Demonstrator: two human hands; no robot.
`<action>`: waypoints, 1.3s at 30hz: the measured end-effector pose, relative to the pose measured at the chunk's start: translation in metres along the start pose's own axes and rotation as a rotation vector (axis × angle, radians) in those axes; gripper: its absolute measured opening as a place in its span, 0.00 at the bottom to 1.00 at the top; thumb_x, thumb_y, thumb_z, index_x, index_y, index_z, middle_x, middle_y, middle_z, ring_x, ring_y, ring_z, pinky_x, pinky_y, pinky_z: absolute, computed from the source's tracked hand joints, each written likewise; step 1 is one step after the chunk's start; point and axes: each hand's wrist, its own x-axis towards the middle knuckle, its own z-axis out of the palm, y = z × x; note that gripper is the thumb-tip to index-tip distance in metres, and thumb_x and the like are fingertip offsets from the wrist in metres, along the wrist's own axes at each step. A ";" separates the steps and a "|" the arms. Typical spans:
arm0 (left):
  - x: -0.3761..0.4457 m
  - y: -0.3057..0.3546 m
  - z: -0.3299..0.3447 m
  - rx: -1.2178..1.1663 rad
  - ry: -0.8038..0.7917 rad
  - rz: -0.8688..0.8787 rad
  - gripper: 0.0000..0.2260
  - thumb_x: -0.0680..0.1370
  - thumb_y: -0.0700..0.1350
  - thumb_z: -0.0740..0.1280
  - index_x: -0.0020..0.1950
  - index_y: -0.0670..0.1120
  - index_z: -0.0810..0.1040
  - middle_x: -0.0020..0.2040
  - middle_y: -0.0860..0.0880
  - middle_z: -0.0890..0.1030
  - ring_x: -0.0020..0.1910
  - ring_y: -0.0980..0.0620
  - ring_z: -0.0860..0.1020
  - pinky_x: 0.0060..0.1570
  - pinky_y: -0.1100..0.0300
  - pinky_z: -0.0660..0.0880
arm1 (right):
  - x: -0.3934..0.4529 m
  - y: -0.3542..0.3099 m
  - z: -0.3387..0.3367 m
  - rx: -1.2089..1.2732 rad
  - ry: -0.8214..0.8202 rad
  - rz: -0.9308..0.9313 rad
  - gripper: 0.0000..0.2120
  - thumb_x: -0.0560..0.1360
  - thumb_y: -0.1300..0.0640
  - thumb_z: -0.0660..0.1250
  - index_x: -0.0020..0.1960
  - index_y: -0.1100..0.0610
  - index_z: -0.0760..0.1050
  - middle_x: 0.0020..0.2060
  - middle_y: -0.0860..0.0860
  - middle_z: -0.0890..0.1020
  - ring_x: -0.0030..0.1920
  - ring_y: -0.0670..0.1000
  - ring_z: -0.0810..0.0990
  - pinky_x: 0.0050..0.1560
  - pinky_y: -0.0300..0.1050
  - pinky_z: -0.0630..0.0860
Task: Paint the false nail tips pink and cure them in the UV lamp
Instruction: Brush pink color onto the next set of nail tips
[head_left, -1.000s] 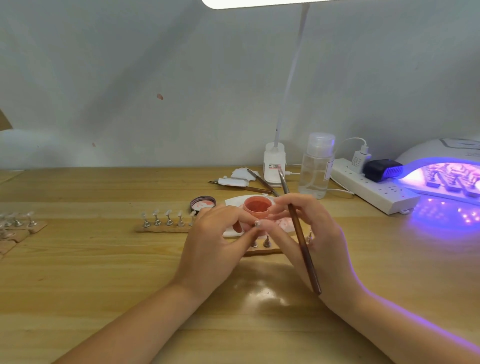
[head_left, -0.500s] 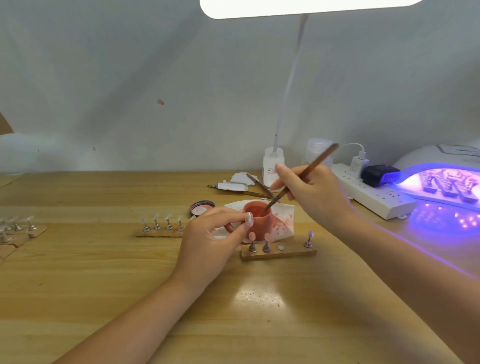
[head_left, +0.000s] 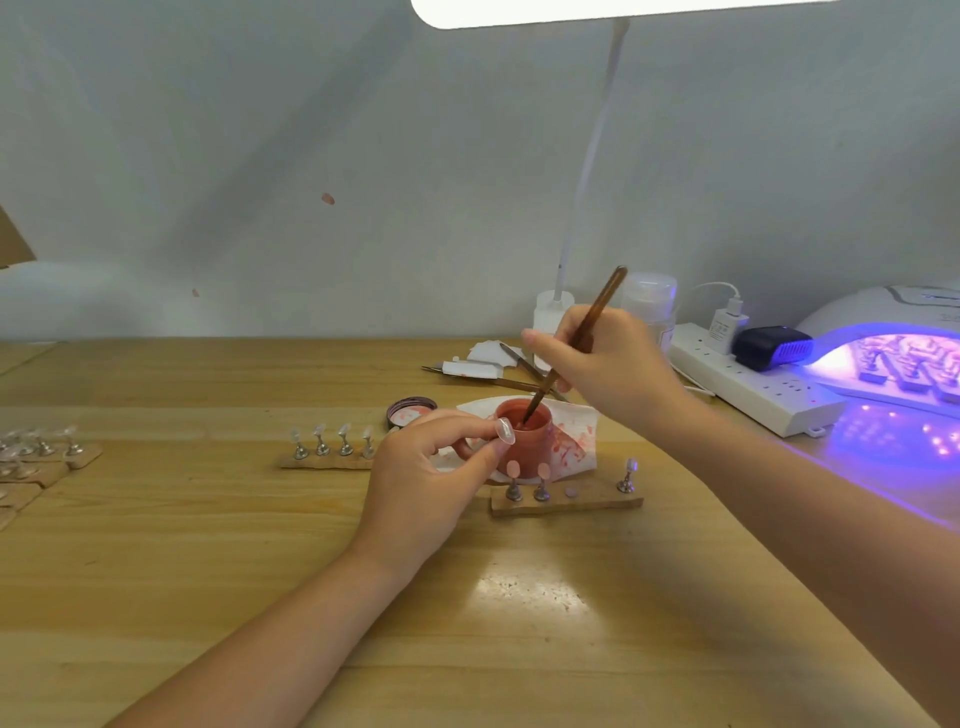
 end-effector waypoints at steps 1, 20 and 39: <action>0.000 0.000 0.000 0.003 -0.004 -0.002 0.11 0.69 0.36 0.72 0.40 0.52 0.81 0.39 0.53 0.82 0.39 0.56 0.78 0.40 0.72 0.71 | 0.001 0.001 -0.003 0.027 0.029 0.017 0.17 0.74 0.50 0.67 0.29 0.54 0.69 0.22 0.47 0.75 0.24 0.40 0.73 0.29 0.31 0.68; 0.001 -0.003 0.000 0.041 -0.025 -0.005 0.08 0.70 0.37 0.72 0.45 0.49 0.82 0.41 0.58 0.82 0.43 0.66 0.78 0.40 0.77 0.68 | -0.023 0.013 -0.034 0.369 0.264 0.121 0.15 0.76 0.50 0.64 0.34 0.56 0.71 0.20 0.49 0.78 0.18 0.43 0.71 0.23 0.32 0.69; 0.000 -0.003 0.000 0.042 -0.054 -0.051 0.08 0.71 0.36 0.71 0.46 0.47 0.83 0.42 0.54 0.83 0.44 0.62 0.78 0.40 0.75 0.69 | -0.080 -0.007 0.001 0.562 0.216 -0.138 0.18 0.76 0.55 0.58 0.32 0.56 0.79 0.24 0.47 0.80 0.23 0.42 0.76 0.26 0.30 0.70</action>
